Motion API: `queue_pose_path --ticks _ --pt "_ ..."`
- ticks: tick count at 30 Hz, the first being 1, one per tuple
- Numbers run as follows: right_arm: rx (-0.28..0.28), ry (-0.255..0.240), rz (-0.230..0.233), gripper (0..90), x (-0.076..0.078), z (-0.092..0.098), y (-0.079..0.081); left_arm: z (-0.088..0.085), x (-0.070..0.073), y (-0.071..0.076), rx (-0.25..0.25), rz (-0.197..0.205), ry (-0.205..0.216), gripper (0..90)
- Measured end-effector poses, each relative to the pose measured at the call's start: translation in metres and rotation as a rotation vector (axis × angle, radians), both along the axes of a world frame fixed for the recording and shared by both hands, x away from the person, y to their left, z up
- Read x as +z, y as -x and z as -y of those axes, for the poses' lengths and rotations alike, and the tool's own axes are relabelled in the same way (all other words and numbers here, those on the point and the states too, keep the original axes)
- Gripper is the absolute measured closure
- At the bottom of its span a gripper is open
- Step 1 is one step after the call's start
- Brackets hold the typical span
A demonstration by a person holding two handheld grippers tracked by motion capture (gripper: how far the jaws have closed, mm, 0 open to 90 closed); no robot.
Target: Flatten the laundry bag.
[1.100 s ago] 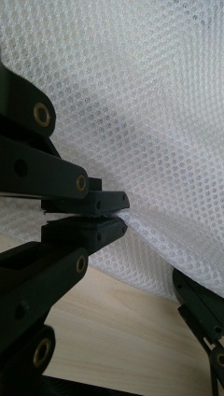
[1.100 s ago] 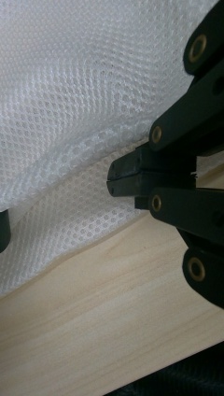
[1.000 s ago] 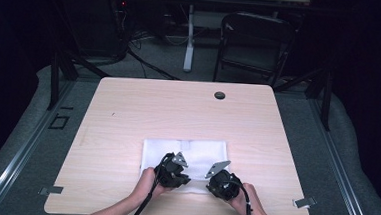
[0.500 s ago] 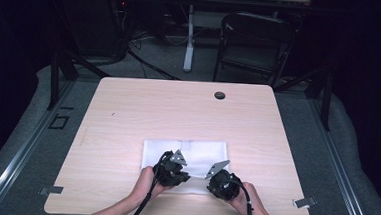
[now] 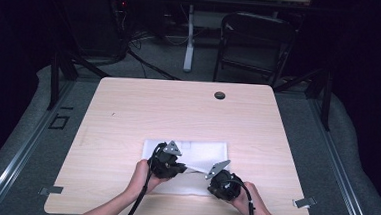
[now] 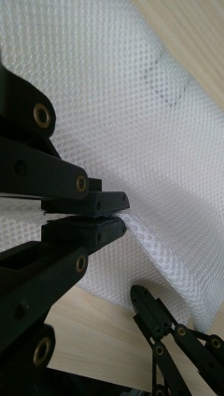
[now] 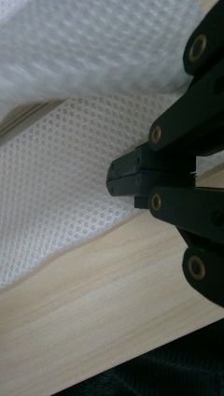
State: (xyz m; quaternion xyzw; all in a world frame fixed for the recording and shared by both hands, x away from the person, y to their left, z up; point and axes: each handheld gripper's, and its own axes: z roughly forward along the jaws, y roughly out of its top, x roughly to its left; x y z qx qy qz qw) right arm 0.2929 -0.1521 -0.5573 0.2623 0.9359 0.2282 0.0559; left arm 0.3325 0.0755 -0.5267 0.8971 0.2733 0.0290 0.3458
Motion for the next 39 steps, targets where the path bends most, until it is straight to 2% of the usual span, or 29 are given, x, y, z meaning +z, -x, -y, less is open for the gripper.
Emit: queue_pose_path --ticks 3,4,7,15,25,28,30,32,33,34,35,39 --pt "0.001 0.001 0.0 90.0 0.0 0.0 0.001 -0.002 0.002 -0.004 0.012 -0.011 0.002 87.0" --pt "0.009 0.011 0.002 90.0 0.001 0.001 0.0 -0.002 0.002 -0.004 0.012 -0.011 0.002 87.0" --pt "0.001 -0.012 -0.011 90.0 0.0 0.001 0.0 -0.003 0.005 -0.007 0.026 0.001 0.007 87.5" --pt "0.002 -0.003 -0.015 90.0 0.0 0.002 0.0 -0.006 0.009 -0.012 0.047 -0.001 0.014 87.5" --pt "0.004 0.007 -0.016 90.0 0.001 0.002 0.0 -0.011 0.021 -0.02 0.063 0.03 0.02 87.4" --pt "0.008 0.013 -0.022 90.0 0.001 0.003 0.0 -0.011 0.025 -0.024 0.084 0.036 0.025 87.4" --pt "0.0 -0.002 -0.026 90.0 0.0 0.004 0.0 -0.011 0.026 -0.026 0.102 0.028 0.033 87.5" --pt "0.005 0.003 -0.029 90.0 0.001 0.004 0.0 -0.011 0.027 -0.028 0.108 0.035 0.019 87.4" --pt "-0.004 -0.006 -0.034 90.0 0.0 0.005 0.001 -0.011 0.027 -0.029 0.108 0.035 0.018 87.5" --pt "0.007 0.004 -0.043 90.0 0.001 0.005 -0.001 -0.011 0.028 -0.031 0.114 0.038 0.019 87.5" --pt "-0.005 -0.008 -0.041 90.0 0.001 0.005 0.0 -0.01 0.028 -0.032 0.118 0.038 0.02 87.5" --pt "-0.001 -0.005 -0.043 90.0 0.001 0.006 0.001 -0.008 0.029 -0.038 0.14 0.042 0.017 87.5"
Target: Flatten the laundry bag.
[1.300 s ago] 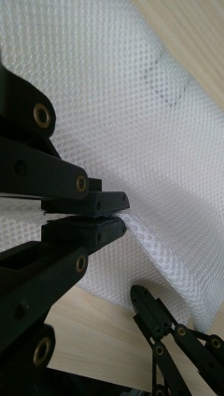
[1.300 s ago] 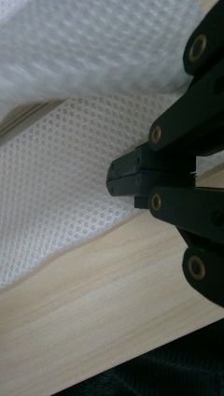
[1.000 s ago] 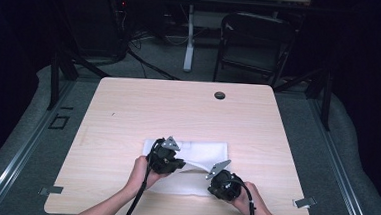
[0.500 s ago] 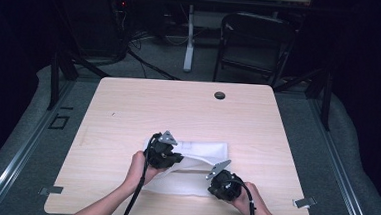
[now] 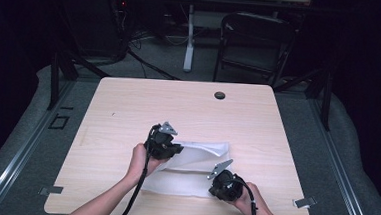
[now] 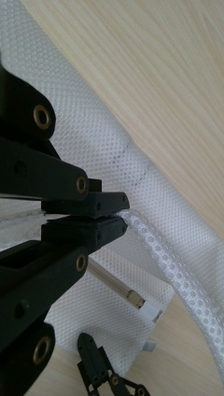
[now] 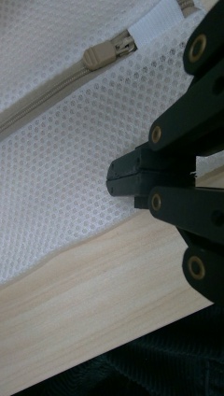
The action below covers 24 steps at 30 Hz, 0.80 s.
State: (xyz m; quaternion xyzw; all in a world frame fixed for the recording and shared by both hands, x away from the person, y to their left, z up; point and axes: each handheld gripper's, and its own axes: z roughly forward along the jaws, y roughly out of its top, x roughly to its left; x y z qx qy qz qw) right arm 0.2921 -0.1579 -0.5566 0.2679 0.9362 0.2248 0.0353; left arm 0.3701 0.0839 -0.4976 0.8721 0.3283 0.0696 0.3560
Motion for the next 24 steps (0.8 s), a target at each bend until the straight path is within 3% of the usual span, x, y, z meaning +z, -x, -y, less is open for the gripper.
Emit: queue_pose_path --ticks 8,24 --pt "0.008 0.007 -0.007 90.0 0.001 0.001 0.0 0.003 0.006 -0.011 0.011 0.012 -0.037 87.5" --pt "0.004 0.0 -0.03 90.0 0.001 0.002 0.002 0.004 0.023 -0.027 0.035 0.056 -0.041 87.5"
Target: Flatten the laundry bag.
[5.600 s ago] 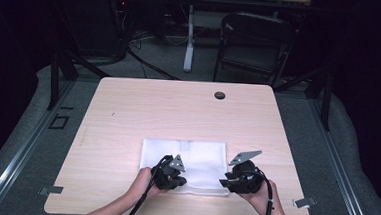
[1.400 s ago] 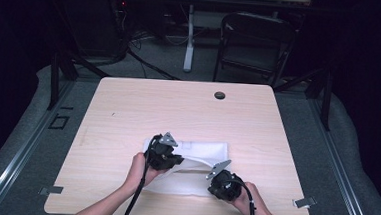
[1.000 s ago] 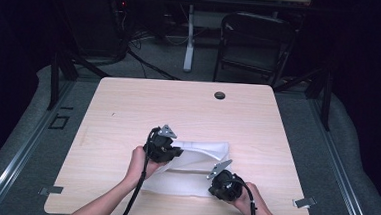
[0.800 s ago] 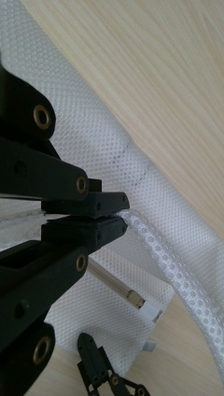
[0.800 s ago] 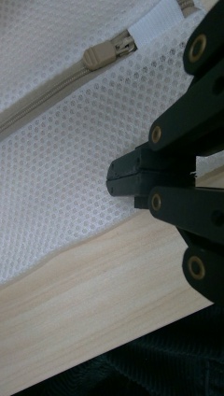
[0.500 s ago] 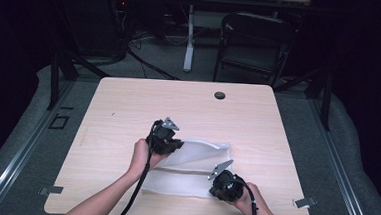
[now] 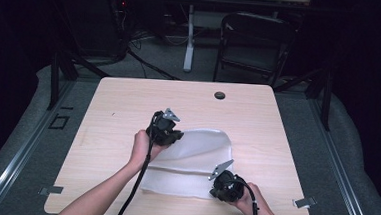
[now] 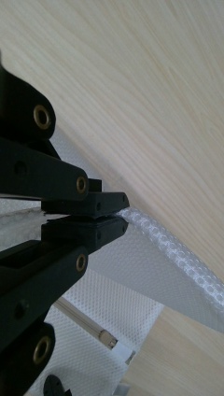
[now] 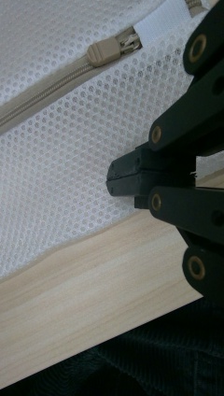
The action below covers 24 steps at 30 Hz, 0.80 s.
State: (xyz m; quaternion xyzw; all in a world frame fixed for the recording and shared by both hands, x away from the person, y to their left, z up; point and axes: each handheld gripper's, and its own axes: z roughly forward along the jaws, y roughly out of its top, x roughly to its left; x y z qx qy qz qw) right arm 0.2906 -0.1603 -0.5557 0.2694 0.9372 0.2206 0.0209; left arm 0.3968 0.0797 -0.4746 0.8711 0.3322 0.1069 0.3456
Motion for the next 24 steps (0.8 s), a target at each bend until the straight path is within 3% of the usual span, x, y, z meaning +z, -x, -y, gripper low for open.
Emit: queue_pose_path --ticks 24 --pt "0.009 0.008 -0.021 90.0 0.001 -0.001 -0.002 0.006 0.014 -0.019 0.009 0.038 -0.036 87.5"
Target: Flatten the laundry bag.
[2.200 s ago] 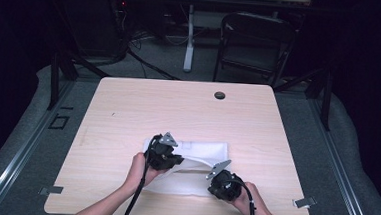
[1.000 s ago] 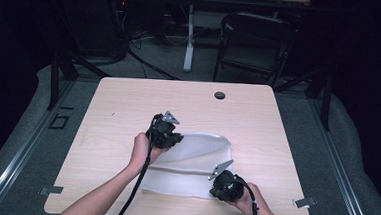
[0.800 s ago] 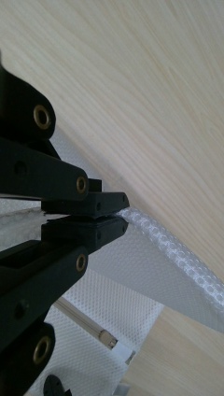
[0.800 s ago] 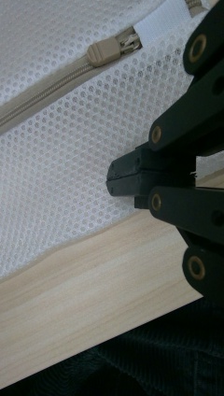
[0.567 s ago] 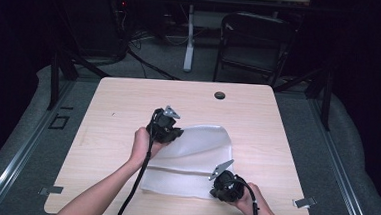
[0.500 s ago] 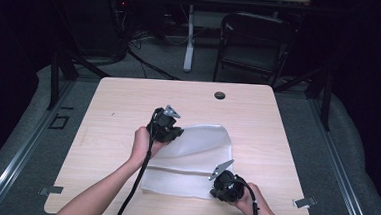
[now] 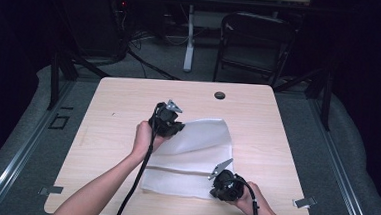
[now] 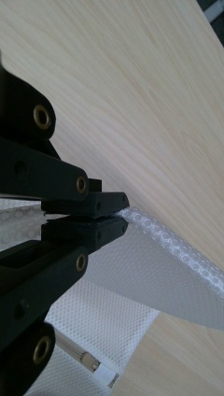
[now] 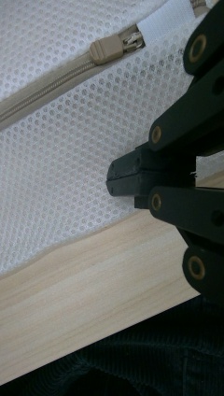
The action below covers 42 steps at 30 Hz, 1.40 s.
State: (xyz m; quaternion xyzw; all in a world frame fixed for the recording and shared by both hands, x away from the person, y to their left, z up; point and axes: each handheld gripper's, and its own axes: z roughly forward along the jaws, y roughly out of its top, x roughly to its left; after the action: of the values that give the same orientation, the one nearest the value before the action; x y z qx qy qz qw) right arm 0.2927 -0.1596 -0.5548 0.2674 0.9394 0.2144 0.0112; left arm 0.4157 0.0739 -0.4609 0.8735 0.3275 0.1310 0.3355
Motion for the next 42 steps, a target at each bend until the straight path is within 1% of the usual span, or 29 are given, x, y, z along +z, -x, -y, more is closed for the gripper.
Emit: queue_pose_path --ticks 2,4,5,6,8,11,14,16,18,23,24,25,27,28,30,32,34,35,38,39,42 --pt "0.005 0.006 0.008 90.0 0.0 0.0 0.001 0.001 0.002 -0.001 0.004 0.01 -0.012 87.5" --pt "0.006 0.003 0.007 90.0 0.0 0.0 0.001 0.002 0.004 -0.002 0.008 0.014 -0.026 87.5" --pt "0.01 0.006 0.008 90.0 0.0 0.0 0.001 0.002 0.005 -0.004 0.007 0.01 -0.032 87.6" --pt "0.005 -0.004 0.007 90.0 0.0 0.0 0.001 0.003 0.006 -0.006 0.009 0.006 -0.035 87.6" --pt "0.006 0.004 0.001 90.0 0.0 0.001 0.001 0.004 0.007 -0.009 0.015 0.017 -0.047 87.6" --pt "0.006 0.003 0.002 90.0 0.0 0.001 0.001 0.006 0.009 -0.014 0.021 0.022 -0.073 87.7" --pt "0.01 -0.001 -0.001 90.0 0.0 0.001 0.0 0.008 0.009 -0.02 0.025 0.038 -0.106 87.7" --pt "0.005 0.007 -0.004 90.0 0.0 0.002 0.0 0.009 0.01 -0.023 0.032 0.042 -0.114 87.6" --pt "0.004 0.001 -0.006 90.0 0.0 0.002 0.0 0.01 0.01 -0.026 0.043 0.054 -0.123 87.7" --pt "0.004 -0.003 -0.014 90.0 0.0 0.003 0.0 0.012 0.013 -0.033 0.054 0.061 -0.139 87.6" --pt "0.003 -0.003 -0.014 90.0 0.0 0.003 0.0 0.014 0.013 -0.035 0.057 0.07 -0.145 87.6" --pt "0.003 -0.004 -0.015 90.0 0.0 0.003 0.0 0.015 0.014 -0.036 0.061 0.073 -0.143 87.6" --pt "0.003 0.01 -0.011 90.0 0.001 0.003 0.0 0.018 0.014 -0.038 0.068 0.084 -0.149 87.6" --pt "0.006 0.009 -0.009 90.0 0.001 0.003 0.0 0.02 0.015 -0.04 0.071 0.094 -0.156 87.6" --pt "0.004 0.005 -0.012 90.0 0.001 0.003 0.0 0.023 0.015 -0.043 0.078 0.098 -0.155 87.5" --pt "0.004 0.004 -0.013 90.0 0.001 0.003 0.0 0.026 0.015 -0.046 0.083 0.105 -0.164 87.5" --pt "0.004 0.003 -0.014 90.0 0.001 0.003 0.0 0.029 0.014 -0.049 0.095 0.12 -0.171 87.4" --pt "0.001 0.008 -0.008 90.0 0.001 0.003 0.0 0.031 0.014 -0.051 0.094 0.117 -0.172 87.5" --pt "0.0 0.004 -0.012 90.0 0.001 0.004 0.0 0.034 0.014 -0.055 0.107 0.123 -0.166 87.3" --pt "0.0 0.003 -0.012 90.0 0.0 0.004 0.0 0.035 0.013 -0.057 0.116 0.128 -0.157 87.1" --pt "0.0 0.003 -0.014 90.0 0.0 0.004 -0.001 0.038 0.012 -0.06 0.126 0.129 -0.148 86.9"
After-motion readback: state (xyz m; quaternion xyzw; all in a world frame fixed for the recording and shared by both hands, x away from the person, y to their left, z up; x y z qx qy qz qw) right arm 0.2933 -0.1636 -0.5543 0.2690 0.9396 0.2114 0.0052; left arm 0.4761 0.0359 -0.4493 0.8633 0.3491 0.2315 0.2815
